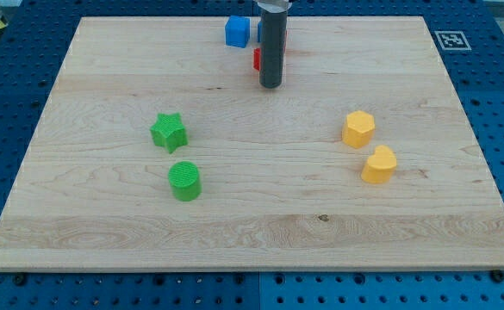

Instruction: Slide the yellow heart along with yellow hexagon slightly up

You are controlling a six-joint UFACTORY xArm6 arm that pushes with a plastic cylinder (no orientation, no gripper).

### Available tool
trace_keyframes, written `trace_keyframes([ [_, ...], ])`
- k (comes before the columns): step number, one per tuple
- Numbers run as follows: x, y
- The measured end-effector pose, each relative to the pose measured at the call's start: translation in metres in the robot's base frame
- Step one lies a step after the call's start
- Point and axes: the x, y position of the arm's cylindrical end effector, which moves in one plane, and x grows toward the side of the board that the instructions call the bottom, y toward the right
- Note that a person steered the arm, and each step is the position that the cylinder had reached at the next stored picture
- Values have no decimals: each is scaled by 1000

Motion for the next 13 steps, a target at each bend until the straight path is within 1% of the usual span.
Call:
trace_keyframes([
  [1,-38,-7],
  [2,-57,-9],
  [3,-55,-9],
  [4,-9,2],
  [5,51,38],
  [6,123,88],
  [7,198,109],
  [8,228,113],
  [9,227,115],
  [10,199,137],
  [11,180,142],
  [12,180,140],
  [13,177,117],
])
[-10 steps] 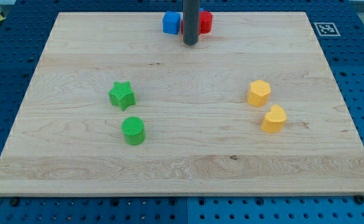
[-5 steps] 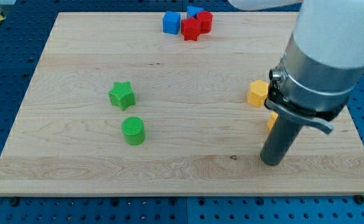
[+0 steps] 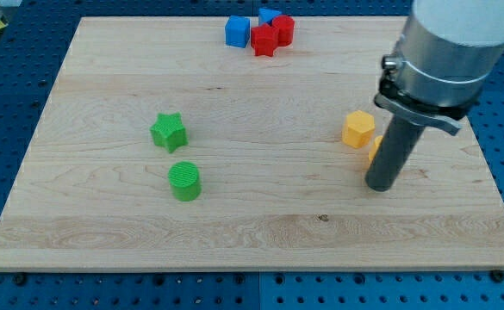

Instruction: Slide the yellow heart along with yellow hexagon slightly up

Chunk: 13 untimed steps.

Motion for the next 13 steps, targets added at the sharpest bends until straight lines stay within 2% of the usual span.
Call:
trace_keyframes([
  [1,0,-25],
  [2,8,-13],
  [3,17,51],
  [4,4,80],
  [5,-4,80],
  [11,-10,18],
  [13,-31,-3],
])
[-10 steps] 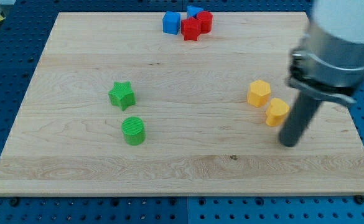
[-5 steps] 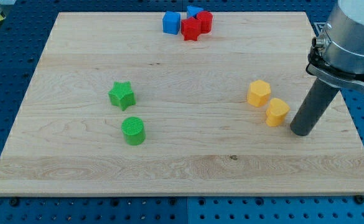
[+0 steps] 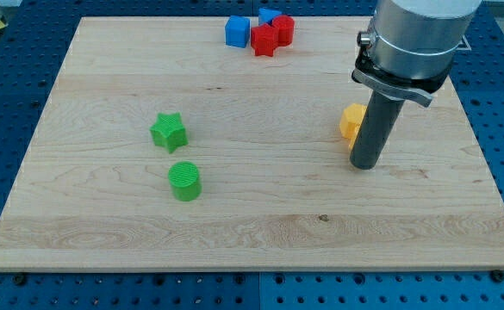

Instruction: Slide the yellow heart along with yellow hexagon slightly up

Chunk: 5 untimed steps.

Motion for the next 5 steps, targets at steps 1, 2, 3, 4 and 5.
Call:
trace_keyframes([
  [1,0,1],
  [2,0,8],
  [3,0,22],
  [4,0,22],
  [5,-19,19],
])
